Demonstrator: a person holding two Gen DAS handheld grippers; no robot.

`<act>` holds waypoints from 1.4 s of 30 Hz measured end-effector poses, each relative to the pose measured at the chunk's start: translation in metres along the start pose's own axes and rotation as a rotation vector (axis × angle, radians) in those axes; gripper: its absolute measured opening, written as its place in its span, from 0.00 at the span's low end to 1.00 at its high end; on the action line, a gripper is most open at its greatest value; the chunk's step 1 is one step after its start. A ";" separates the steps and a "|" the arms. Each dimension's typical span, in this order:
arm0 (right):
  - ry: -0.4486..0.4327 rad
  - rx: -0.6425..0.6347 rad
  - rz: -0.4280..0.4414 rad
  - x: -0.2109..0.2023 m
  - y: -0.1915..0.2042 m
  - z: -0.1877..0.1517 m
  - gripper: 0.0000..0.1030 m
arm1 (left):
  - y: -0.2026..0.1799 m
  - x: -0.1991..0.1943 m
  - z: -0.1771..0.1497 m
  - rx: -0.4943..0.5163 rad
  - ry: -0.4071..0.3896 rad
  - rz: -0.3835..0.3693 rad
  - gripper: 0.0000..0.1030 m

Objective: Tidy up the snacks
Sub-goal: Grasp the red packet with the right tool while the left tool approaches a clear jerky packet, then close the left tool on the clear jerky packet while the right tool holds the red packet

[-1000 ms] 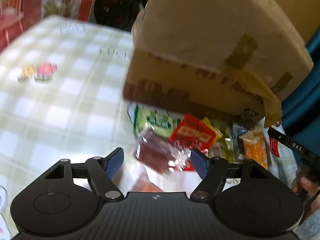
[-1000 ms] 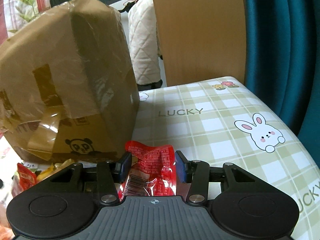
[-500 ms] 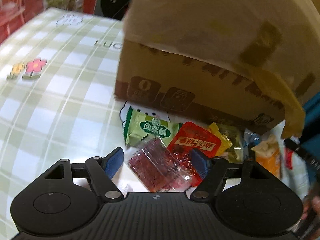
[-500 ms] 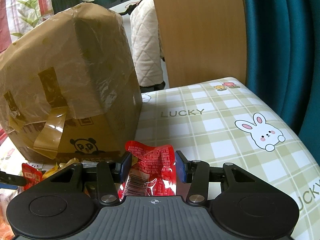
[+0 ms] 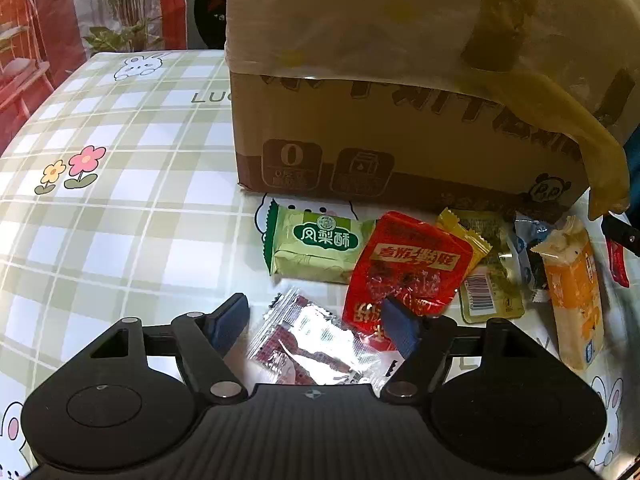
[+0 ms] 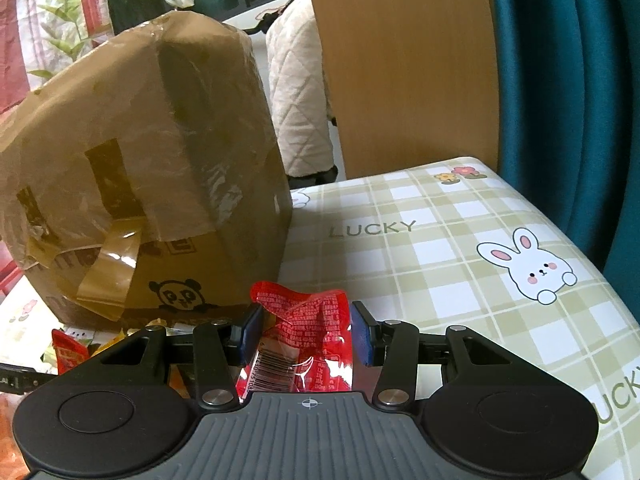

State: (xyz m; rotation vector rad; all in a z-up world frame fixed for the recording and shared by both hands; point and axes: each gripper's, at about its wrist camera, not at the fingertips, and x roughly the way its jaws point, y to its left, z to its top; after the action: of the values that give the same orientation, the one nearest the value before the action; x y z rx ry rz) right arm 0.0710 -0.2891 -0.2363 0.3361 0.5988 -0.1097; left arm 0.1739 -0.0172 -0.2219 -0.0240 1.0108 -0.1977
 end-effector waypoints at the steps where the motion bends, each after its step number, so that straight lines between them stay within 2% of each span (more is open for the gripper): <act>1: -0.002 0.000 0.002 -0.001 0.000 0.000 0.42 | 0.003 0.000 0.001 -0.020 0.002 -0.012 0.72; 7: -0.019 0.004 0.008 -0.008 0.000 0.001 0.42 | 0.036 -0.018 -0.001 -0.193 0.052 -0.082 0.72; 11: -0.029 0.012 0.014 -0.011 -0.001 0.001 0.42 | 0.046 -0.019 -0.008 -0.290 0.120 -0.138 0.73; 16: -0.033 0.011 0.026 -0.012 0.002 0.001 0.42 | 0.046 -0.014 -0.006 -0.338 0.109 -0.151 0.74; 21: -0.042 0.007 0.025 -0.015 0.001 0.002 0.42 | 0.031 -0.008 0.004 -0.281 0.076 -0.171 0.74; 25: -0.042 0.018 0.016 -0.016 -0.004 0.002 0.42 | 0.015 -0.004 0.008 -0.189 0.068 -0.201 0.74; 28: -0.045 0.021 0.012 -0.018 -0.005 0.002 0.42 | 0.010 -0.005 0.004 -0.142 0.052 -0.190 0.72; 32: -0.048 0.020 0.014 -0.018 -0.005 0.002 0.42 | 0.009 -0.009 -0.004 -0.129 0.033 -0.176 0.72; 36: -0.052 0.023 0.022 -0.018 -0.002 0.002 0.42 | -0.006 -0.012 -0.015 -0.040 0.000 -0.109 0.72; 39: -0.060 0.013 0.030 -0.020 0.000 0.002 0.42 | -0.008 -0.015 -0.018 -0.058 -0.005 -0.098 0.71; 42: -0.064 0.005 0.031 -0.022 0.000 0.003 0.42 | 0.005 -0.027 -0.019 -0.125 0.006 -0.116 0.71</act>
State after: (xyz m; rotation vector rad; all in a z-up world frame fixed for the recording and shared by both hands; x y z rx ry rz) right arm 0.0548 -0.2903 -0.2214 0.3456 0.5294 -0.0922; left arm 0.1450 -0.0065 -0.2099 -0.1964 1.0277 -0.2402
